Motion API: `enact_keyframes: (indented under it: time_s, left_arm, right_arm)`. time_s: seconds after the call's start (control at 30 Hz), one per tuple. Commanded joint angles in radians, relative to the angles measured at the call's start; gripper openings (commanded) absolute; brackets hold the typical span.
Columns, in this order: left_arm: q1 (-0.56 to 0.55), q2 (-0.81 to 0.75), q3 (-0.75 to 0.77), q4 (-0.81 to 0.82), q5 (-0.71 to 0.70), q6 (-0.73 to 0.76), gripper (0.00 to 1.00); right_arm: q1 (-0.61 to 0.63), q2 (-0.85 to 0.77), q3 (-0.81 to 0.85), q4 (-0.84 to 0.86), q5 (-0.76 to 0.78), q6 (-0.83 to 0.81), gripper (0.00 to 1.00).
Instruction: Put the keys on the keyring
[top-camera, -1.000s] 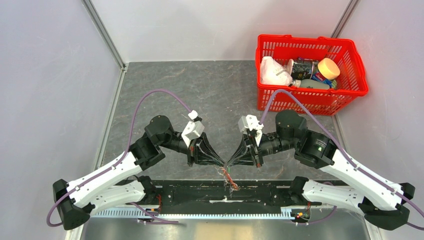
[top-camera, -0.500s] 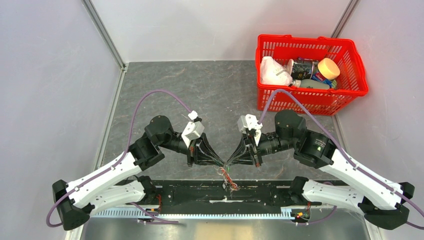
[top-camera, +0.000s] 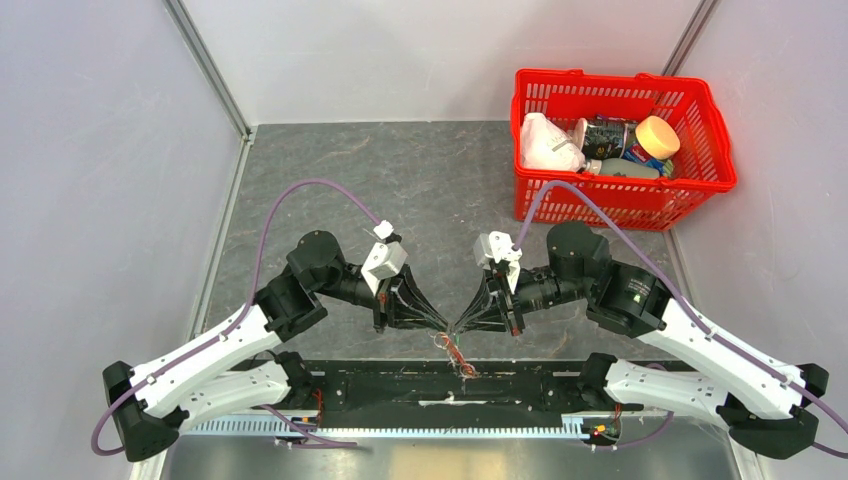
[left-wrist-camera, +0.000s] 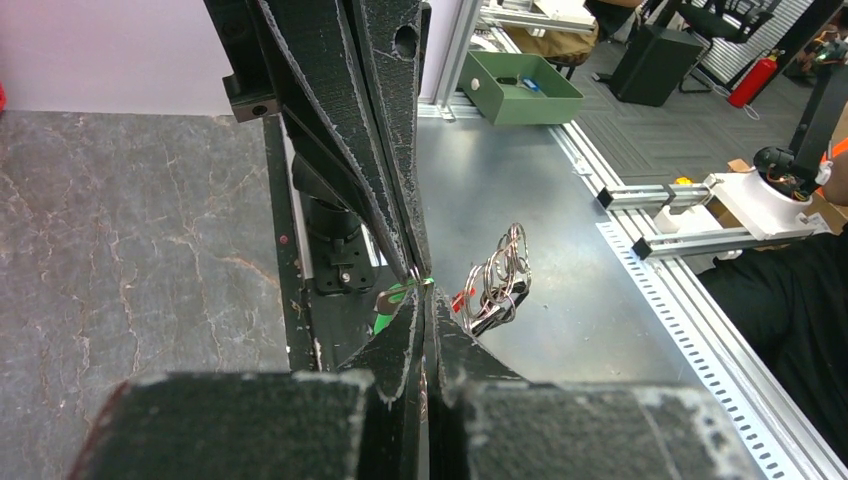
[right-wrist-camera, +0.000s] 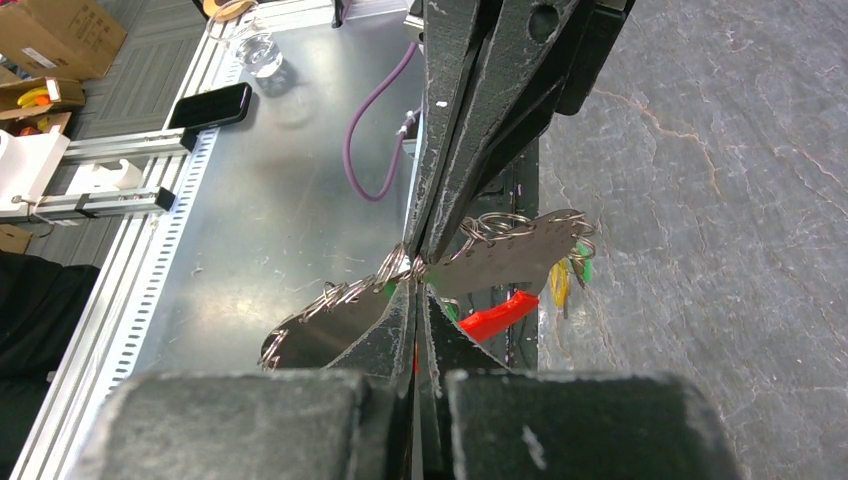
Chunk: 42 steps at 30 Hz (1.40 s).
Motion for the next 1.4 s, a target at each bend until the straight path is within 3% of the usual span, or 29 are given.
enact_keyframes:
  time_s: [0.0,1.37]
  left_arm:
    - [-0.002,-0.014,0.049,0.025,-0.023,0.040,0.02]
    - [-0.002,-0.022,0.046,0.032,-0.047,0.026,0.02]
  right_arm:
    - [0.010,-0.007,0.003,0.020,-0.011,-0.003,0.00]
    - [0.047,0.006,-0.018,0.126,0.071,0.065,0.00]
